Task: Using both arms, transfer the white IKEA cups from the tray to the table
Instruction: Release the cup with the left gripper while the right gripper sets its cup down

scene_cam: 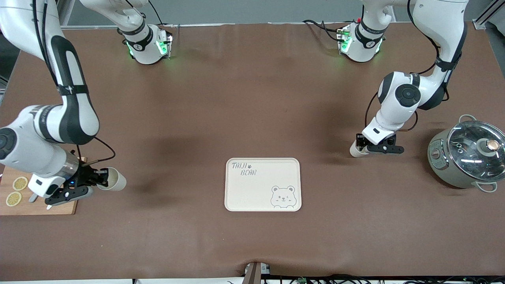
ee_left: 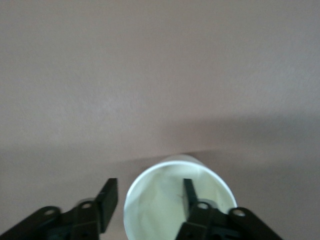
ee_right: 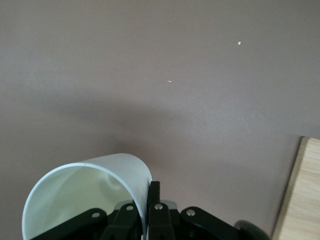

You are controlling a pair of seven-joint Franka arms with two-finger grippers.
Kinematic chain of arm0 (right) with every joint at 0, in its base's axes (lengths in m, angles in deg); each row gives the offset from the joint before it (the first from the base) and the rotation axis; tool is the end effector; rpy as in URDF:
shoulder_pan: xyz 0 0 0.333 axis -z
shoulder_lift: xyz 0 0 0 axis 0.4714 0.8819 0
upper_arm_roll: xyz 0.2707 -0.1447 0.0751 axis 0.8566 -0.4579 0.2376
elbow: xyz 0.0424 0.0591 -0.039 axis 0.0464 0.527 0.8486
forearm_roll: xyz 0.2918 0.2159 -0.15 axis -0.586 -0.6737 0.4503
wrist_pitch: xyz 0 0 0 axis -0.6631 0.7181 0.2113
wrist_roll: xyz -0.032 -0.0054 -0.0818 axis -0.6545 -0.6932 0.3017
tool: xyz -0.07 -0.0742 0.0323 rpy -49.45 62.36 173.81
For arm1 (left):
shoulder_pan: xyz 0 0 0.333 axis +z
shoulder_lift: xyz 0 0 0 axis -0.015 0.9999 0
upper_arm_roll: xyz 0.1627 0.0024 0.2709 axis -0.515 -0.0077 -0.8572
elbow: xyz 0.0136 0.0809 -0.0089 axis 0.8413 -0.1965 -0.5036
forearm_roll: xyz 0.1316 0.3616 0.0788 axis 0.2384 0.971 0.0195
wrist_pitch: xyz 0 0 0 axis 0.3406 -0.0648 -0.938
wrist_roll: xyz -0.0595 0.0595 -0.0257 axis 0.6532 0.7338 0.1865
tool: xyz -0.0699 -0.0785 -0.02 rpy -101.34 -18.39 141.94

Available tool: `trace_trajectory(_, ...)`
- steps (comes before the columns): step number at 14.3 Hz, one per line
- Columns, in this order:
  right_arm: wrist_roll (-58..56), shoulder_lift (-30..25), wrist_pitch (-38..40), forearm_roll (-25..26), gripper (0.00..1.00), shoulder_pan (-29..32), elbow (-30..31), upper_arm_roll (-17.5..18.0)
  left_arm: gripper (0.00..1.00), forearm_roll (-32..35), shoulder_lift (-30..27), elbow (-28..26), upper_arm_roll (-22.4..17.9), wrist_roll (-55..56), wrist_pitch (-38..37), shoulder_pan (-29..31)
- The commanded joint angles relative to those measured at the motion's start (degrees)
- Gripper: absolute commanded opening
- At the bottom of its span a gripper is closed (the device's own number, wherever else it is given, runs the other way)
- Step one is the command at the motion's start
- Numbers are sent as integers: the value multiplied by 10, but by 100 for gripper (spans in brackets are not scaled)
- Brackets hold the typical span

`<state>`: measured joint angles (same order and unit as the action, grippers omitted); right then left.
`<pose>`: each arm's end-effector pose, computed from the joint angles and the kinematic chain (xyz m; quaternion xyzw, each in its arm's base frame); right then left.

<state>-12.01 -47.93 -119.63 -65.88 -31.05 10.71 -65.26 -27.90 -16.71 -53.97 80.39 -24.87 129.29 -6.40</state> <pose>0.6840 -0.0076 0.3273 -0.9893 -0.1345 -0.0509 0.0266 0.5186 -0.0820 0.2360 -0.9943 0.0625 -0.0823 0.0254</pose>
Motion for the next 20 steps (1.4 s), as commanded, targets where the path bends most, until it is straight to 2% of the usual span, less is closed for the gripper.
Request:
trace_trajectory(1, -7, 17, -55, 6, 0, 5, 27, 8, 100, 17, -47, -1, 6, 6, -13, 18)
trace_trajectory(6, -32, 47, -99, 0, 0, 9, 33, 9, 100, 7, -91, 60, 10, 4, -167, 14)
trace_trajectory(8, -32, 51, -100, 0, 0, 9, 32, 9, 100, -22, -96, 116, 22, 4, -245, 11)
trace_trajectory(11, -32, 63, -116, 0, 0, 8, 32, 10, 100, -60, -86, 229, 37, 3, -376, 12)
trace_trajectory(16, -31, 71, -133, 0, 0, 6, 33, 10, 100, -104, -82, 363, 33, 6, -480, 42)
trace_trajectory(17, -31, 72, -133, 0, 0, 6, 32, 10, 100, -125, -81, 379, 31, -3, -493, 47)
trace_trajectory(19, -31, 74, -135, 0, 0, 5, 32, 10, 100, -126, -80, 405, 33, -12, -508, 50)
trace_trajectory(20, -31, 74, -134, 0, 3, 5, 32, 10, 100, -125, -80, 426, 34, -17, -529, 48)
